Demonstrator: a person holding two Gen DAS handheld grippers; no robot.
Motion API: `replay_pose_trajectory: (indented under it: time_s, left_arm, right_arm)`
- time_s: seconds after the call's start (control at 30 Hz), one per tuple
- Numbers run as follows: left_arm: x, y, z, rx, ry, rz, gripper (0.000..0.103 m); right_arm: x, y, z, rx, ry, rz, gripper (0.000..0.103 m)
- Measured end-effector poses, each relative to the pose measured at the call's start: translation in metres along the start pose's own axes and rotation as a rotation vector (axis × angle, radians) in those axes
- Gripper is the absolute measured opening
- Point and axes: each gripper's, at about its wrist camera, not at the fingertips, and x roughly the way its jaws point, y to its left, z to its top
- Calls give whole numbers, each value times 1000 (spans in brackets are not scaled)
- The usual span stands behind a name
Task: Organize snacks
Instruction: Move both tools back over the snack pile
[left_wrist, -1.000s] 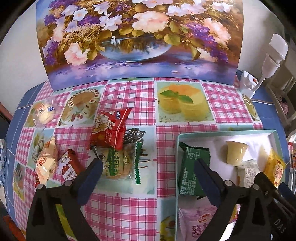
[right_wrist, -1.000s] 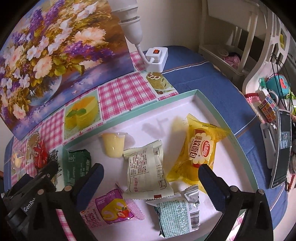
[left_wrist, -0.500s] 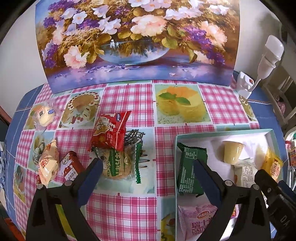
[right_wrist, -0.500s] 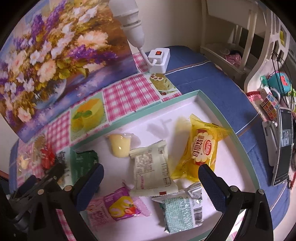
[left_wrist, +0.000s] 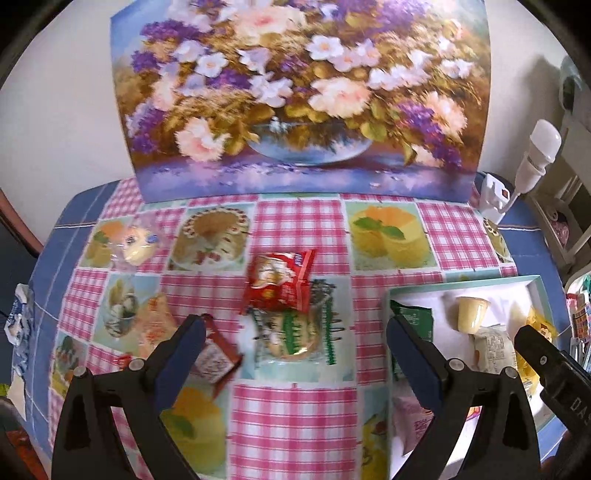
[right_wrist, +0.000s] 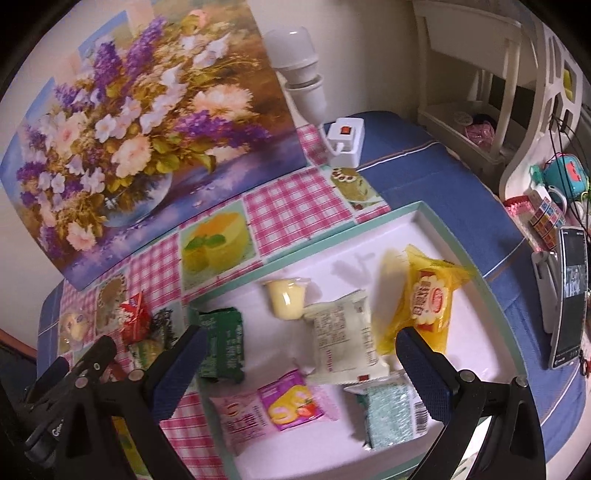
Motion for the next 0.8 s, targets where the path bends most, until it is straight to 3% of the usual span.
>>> replay_pose_trajectory:
  time_s: [0.5, 0.8]
  left_arm:
    - [-42, 76, 8, -89, -35, 42, 98]
    - [-36, 147, 9, -217, 13, 65, 98]
  right_arm:
    - [-21, 77, -17, -121, -8, 72, 103]
    - [-8, 121, -28, -193, 48, 109, 103]
